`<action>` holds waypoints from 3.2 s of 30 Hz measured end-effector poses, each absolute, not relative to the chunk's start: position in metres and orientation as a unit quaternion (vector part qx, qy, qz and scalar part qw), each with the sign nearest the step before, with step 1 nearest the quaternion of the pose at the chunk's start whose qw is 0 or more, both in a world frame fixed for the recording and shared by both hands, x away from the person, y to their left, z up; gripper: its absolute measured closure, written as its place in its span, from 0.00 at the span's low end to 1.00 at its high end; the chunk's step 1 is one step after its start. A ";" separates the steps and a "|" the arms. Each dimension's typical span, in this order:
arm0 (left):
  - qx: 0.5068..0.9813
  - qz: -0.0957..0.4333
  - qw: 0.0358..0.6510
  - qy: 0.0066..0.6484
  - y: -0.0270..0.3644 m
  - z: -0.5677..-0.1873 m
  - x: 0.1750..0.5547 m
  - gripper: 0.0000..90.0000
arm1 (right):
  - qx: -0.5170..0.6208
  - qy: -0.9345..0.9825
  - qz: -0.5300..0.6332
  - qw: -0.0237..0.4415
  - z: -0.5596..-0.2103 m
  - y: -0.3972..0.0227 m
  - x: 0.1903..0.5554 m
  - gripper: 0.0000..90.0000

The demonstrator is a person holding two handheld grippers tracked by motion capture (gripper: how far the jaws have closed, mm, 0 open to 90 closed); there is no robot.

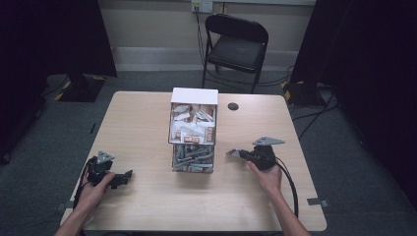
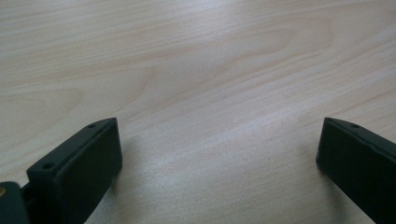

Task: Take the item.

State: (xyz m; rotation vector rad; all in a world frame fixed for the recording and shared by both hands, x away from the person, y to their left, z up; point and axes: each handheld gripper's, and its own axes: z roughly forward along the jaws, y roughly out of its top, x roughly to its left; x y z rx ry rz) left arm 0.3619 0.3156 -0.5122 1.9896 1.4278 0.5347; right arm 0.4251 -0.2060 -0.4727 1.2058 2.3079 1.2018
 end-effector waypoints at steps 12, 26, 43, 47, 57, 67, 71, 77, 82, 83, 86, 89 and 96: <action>0.754 0.203 0.312 0.541 0.316 -0.512 0.362 0.00 | 0.418 0.798 0.416 0.122 -0.480 -0.203 0.425 0.99; 0.754 0.203 0.312 0.541 0.316 -0.512 0.362 0.00 | 0.419 0.796 0.420 0.120 -0.487 -0.197 0.432 0.99; 0.754 0.202 0.312 0.541 0.316 -0.512 0.362 0.00 | 0.414 0.805 0.412 0.108 -0.497 -0.186 0.436 0.94; 0.754 0.202 0.312 0.541 0.316 -0.512 0.362 0.00 | 0.419 0.803 0.412 0.102 -0.498 -0.187 0.437 0.91; 0.754 0.202 0.312 0.541 0.316 -0.512 0.362 0.00 | 0.431 0.796 0.414 0.097 -0.498 -0.189 0.436 0.75; 0.754 0.202 0.312 0.541 0.316 -0.512 0.362 0.00 | 0.443 0.776 0.438 0.105 -0.486 -0.197 0.431 0.53; 0.754 0.202 0.312 0.541 0.316 -0.512 0.362 0.00 | 0.447 0.768 0.444 0.115 -0.480 -0.200 0.429 0.44; 0.754 0.202 0.312 0.541 0.316 -0.512 0.362 0.00 | 0.452 0.763 0.446 0.120 -0.466 -0.206 0.422 0.34; 0.754 0.202 0.312 0.541 0.316 -0.512 0.362 0.00 | 0.456 0.759 0.448 0.129 -0.455 -0.210 0.415 0.27; 0.754 0.202 0.312 0.541 0.316 -0.512 0.362 0.00 | 0.459 0.756 0.448 0.133 -0.452 -0.212 0.413 0.25; 0.754 0.202 0.312 0.541 0.316 -0.512 0.362 0.00 | 0.464 0.753 0.446 0.139 -0.445 -0.216 0.405 0.20; 0.754 0.202 0.312 0.541 0.316 -0.512 0.362 0.00 | 0.465 0.753 0.443 0.140 -0.442 -0.221 0.400 0.18; 0.754 0.202 0.312 0.541 0.316 -0.512 0.362 0.00 | 0.473 0.746 0.446 0.142 -0.438 -0.236 0.384 0.16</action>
